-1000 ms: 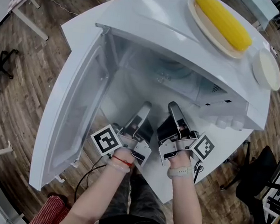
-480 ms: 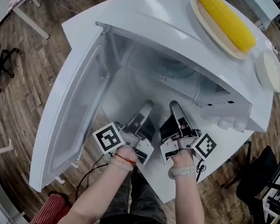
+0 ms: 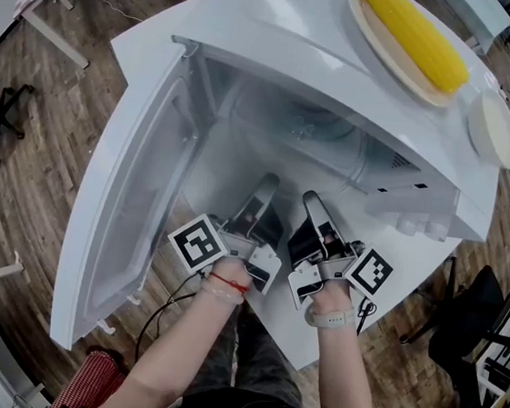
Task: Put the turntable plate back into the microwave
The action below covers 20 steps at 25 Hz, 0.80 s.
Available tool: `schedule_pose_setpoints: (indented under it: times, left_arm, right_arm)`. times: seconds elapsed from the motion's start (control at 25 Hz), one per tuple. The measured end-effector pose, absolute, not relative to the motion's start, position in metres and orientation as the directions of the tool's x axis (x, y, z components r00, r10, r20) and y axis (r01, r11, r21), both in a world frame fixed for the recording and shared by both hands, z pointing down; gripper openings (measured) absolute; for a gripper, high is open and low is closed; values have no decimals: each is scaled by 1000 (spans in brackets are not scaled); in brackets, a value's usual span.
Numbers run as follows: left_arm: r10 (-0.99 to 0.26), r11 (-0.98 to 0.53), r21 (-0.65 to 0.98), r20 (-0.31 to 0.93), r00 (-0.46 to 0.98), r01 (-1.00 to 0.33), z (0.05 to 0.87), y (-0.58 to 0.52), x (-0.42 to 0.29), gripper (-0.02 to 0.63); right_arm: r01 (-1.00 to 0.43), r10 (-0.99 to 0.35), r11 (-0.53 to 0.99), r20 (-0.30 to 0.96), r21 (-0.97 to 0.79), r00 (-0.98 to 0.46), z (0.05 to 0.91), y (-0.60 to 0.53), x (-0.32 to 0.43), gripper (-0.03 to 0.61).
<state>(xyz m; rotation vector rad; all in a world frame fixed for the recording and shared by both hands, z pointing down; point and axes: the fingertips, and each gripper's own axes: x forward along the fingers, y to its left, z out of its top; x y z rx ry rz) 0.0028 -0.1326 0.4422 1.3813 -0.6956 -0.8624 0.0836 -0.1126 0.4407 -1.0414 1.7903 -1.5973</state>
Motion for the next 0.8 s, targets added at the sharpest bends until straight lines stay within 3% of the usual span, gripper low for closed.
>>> schedule_pose_setpoints:
  times: [0.8]
  left_arm:
    - [-834,-55,996,-86,546,72,440,-150,8,48]
  right_arm:
    - [-177,-813,23,84,-984,-576,442,-126,74,54]
